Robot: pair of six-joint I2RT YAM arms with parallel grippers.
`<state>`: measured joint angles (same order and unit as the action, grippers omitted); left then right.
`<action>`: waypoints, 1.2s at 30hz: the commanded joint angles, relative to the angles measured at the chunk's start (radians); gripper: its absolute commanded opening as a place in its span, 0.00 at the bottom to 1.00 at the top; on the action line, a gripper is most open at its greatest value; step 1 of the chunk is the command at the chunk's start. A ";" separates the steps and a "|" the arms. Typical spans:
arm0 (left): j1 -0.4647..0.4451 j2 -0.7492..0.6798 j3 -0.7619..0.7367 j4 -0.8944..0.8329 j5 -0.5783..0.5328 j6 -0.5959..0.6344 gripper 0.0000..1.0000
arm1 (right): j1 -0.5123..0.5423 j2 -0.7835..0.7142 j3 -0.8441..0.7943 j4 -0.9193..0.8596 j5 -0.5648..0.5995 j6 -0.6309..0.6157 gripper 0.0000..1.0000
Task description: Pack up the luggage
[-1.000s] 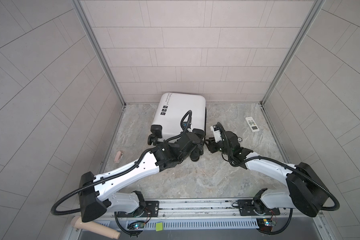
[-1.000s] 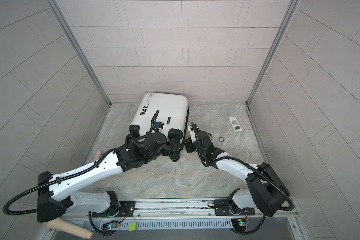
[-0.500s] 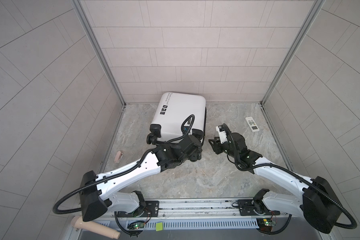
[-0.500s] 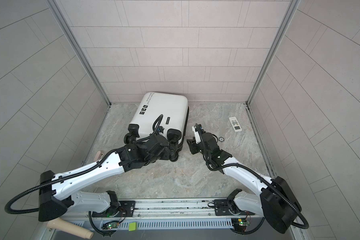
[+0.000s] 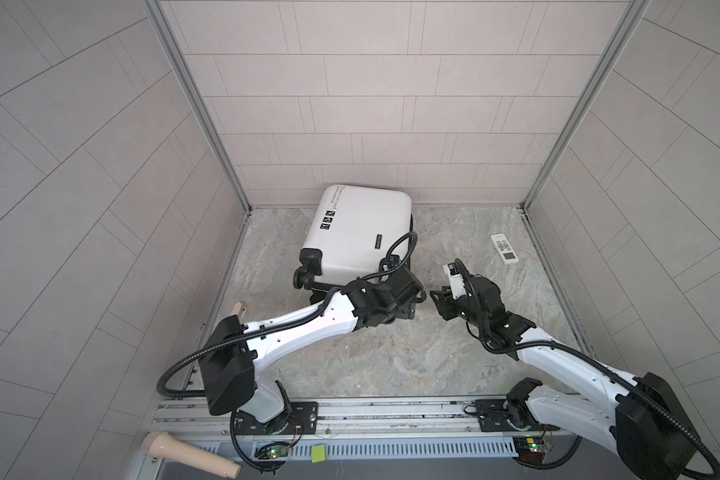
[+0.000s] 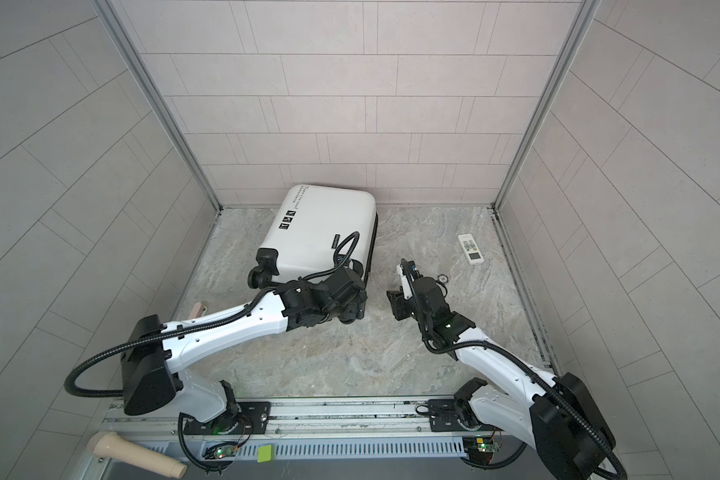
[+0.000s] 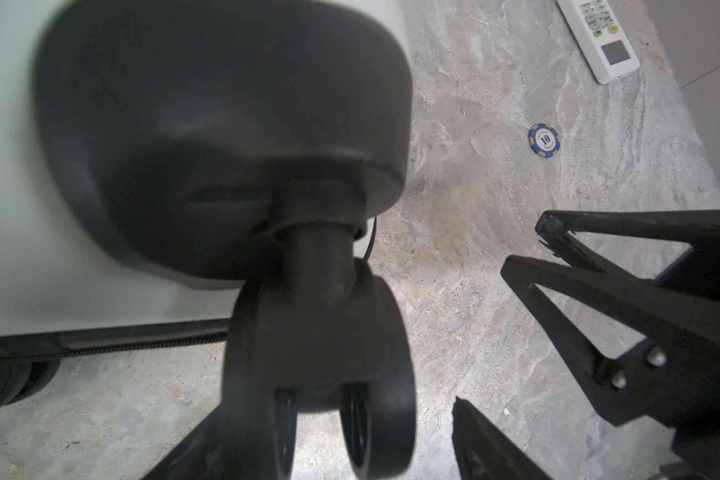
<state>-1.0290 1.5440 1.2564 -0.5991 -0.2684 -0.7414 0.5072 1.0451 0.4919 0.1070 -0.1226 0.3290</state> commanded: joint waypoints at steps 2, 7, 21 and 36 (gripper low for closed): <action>-0.005 0.039 0.051 -0.025 -0.075 0.039 0.82 | -0.006 -0.026 -0.015 0.025 0.005 -0.008 0.46; -0.004 0.066 0.050 -0.027 -0.100 0.037 0.78 | -0.011 -0.041 -0.041 0.087 -0.009 0.005 0.46; 0.015 0.077 0.030 0.007 -0.147 0.036 0.57 | -0.028 0.059 0.005 0.112 -0.072 -0.021 0.49; 0.025 0.048 -0.001 -0.015 -0.123 0.054 0.00 | -0.027 0.259 0.095 0.159 -0.246 -0.058 0.42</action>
<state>-1.0103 1.6100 1.2758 -0.5842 -0.3874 -0.6983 0.4831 1.2831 0.5568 0.2432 -0.3180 0.2932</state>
